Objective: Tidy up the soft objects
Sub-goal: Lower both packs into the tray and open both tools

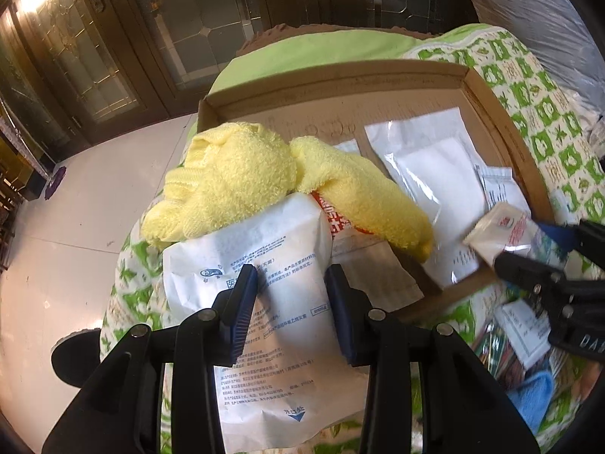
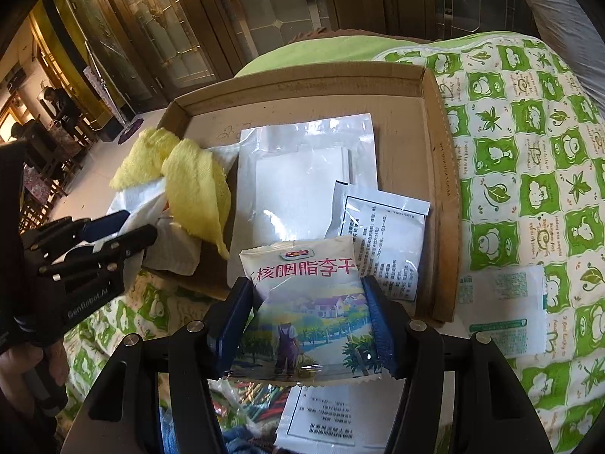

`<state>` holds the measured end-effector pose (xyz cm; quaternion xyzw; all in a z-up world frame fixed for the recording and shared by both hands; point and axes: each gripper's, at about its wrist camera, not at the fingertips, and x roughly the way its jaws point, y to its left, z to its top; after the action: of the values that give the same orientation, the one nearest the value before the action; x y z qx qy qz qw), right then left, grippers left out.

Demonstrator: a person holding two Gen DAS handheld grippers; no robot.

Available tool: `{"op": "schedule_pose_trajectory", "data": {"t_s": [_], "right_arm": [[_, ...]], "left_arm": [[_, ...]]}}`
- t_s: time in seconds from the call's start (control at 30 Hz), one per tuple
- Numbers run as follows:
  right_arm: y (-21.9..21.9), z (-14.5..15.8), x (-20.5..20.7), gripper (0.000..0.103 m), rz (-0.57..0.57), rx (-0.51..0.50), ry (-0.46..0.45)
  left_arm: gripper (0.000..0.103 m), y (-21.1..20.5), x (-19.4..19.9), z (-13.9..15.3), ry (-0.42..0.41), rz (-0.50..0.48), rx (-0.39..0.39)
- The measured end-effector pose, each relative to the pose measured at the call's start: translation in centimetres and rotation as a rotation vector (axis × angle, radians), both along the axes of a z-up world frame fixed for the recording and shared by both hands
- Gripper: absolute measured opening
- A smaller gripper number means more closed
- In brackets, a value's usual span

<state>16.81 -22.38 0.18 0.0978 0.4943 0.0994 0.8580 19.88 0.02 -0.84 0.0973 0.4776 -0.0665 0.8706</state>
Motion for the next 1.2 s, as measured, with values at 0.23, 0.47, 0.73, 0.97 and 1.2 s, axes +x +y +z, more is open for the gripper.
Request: {"op": "schedule_pose_trajectory", "data": {"t_s": [0.23,0.47,0.73,0.97,1.2], "right_arm": [[-0.2,-0.7,1.6,0.058,-0.021,-0.011,0.002],[0.1,-1.5,3.1,0.058,-0.032,-0.014,-0.017],[0.2,-1.8,3.3,0.064,-0.039,-0.006,-0.029],[0.2,-0.5,2.2,0.082,-0.040,-0.025,-0.073],[0.3,0.6,0.7,0.088,-0.028,-0.036,-0.099]], "left_arm": [[0.036,-0.2,2.2,0.1,-0.017,0.011,-0.050],[0.040,-1.1,3.7,-0.1,-0.025,0.027,-0.057],[0.072,-1.6,2.3,0.1,-0.066,0.026,-0.015],[0.074,-0.8,1.7,1.1,-0.074,0.063,-0.053],[0.074,-0.7,-0.6,2.1,-0.088,0.074,-0.032]]}}
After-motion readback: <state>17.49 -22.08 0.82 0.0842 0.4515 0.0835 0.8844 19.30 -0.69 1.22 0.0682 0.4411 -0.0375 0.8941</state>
